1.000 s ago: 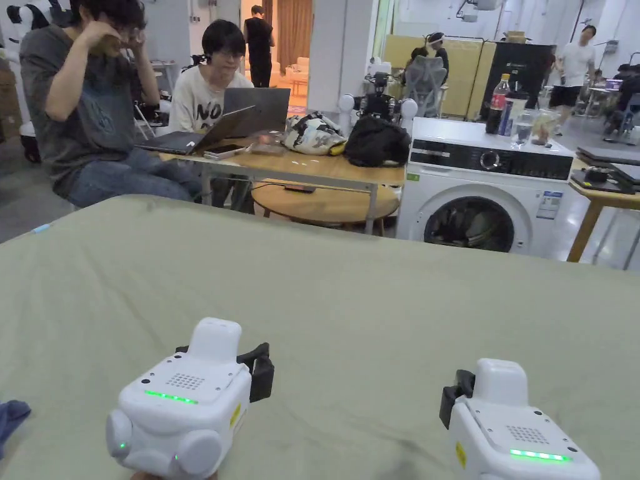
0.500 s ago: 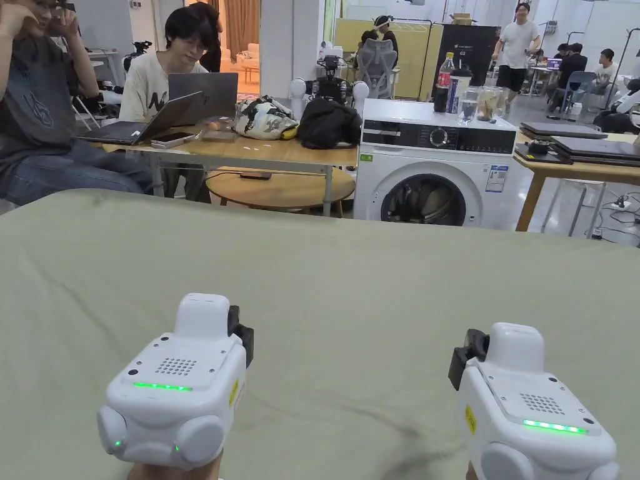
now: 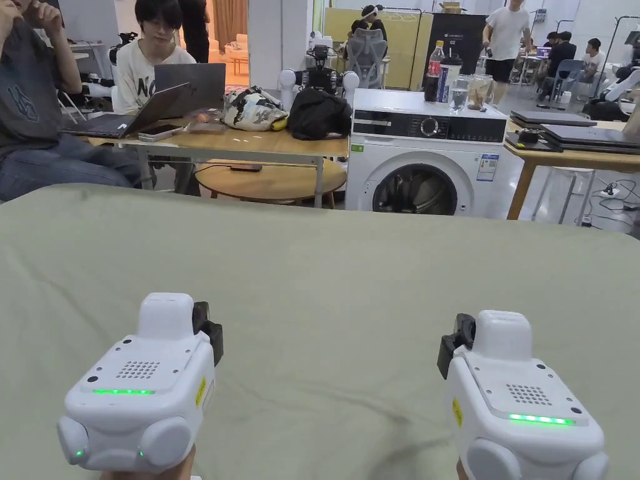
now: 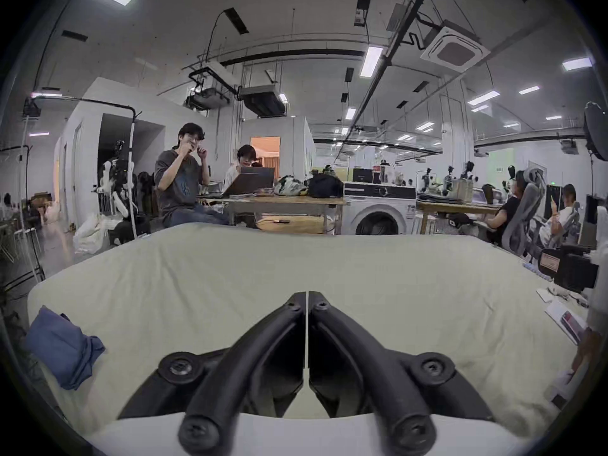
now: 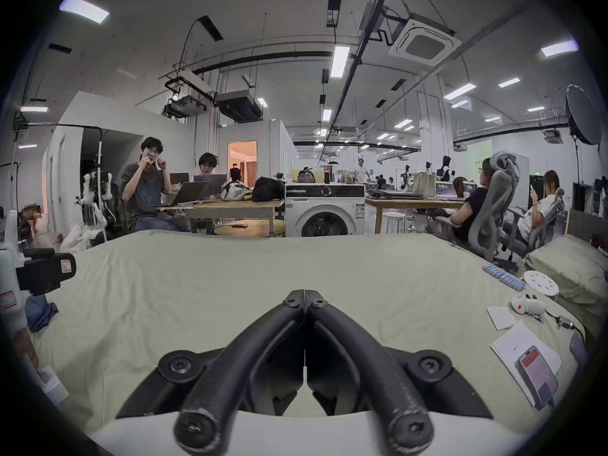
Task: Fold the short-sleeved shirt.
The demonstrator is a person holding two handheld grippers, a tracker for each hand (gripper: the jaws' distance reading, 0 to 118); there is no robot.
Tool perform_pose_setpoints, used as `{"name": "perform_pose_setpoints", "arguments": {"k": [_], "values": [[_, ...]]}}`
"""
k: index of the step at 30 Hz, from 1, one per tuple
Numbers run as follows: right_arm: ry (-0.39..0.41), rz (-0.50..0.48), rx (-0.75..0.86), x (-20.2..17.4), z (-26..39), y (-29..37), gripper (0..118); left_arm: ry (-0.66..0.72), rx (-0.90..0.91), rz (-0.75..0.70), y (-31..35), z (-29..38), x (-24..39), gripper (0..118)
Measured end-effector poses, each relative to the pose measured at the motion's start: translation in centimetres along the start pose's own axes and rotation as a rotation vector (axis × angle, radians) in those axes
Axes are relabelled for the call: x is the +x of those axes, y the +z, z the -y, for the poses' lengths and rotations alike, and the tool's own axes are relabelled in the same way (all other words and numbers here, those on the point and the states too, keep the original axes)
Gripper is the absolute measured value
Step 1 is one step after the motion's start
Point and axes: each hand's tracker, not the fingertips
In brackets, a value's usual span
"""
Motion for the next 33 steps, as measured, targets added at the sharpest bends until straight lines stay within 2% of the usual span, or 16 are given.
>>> {"name": "perform_pose_setpoints", "arguments": {"k": [8,9,10,11,12,13,15,21,29,33], "values": [[0.023,-0.001,0.013,-0.5,-0.1,0.5,2,0.001,-0.027,-0.009,-0.4,-0.5,0.4,2],[0.027,0.004,0.015,-0.5,-0.1,0.5,16,0.0,-0.037,-0.01,-0.5,-0.6,0.4,8],[0.032,0.009,0.019,-0.6,-0.2,0.4,36,-0.001,-0.048,-0.01,-0.6,-0.7,0.5,17],[0.033,0.011,0.018,-0.6,-0.2,0.3,65,0.002,-0.055,-0.004,-0.7,-0.8,0.5,33],[0.031,0.015,0.016,-0.5,-0.2,0.2,65,0.004,-0.06,0.004,-0.8,-0.8,0.4,33],[0.027,0.021,0.015,-0.5,-0.3,0.2,70,0.006,-0.062,0.018,-0.8,-0.7,0.2,37],[0.022,0.036,0.011,-0.5,-0.4,0.1,80,0.006,-0.053,0.027,-0.8,-0.7,0.2,52],[-0.007,0.023,0.006,0.1,-0.3,-0.4,80,0.013,-0.025,0.056,-0.4,-0.9,-0.3,74],[0.024,-0.016,0.01,0.4,-0.3,-0.3,81,0.021,0.044,0.037,-0.5,-1.3,-0.9,75],[-0.016,-0.031,-0.001,0.9,-0.7,-0.5,81,-0.106,0.089,-0.028,-0.5,-1.1,-0.5,75]]}}
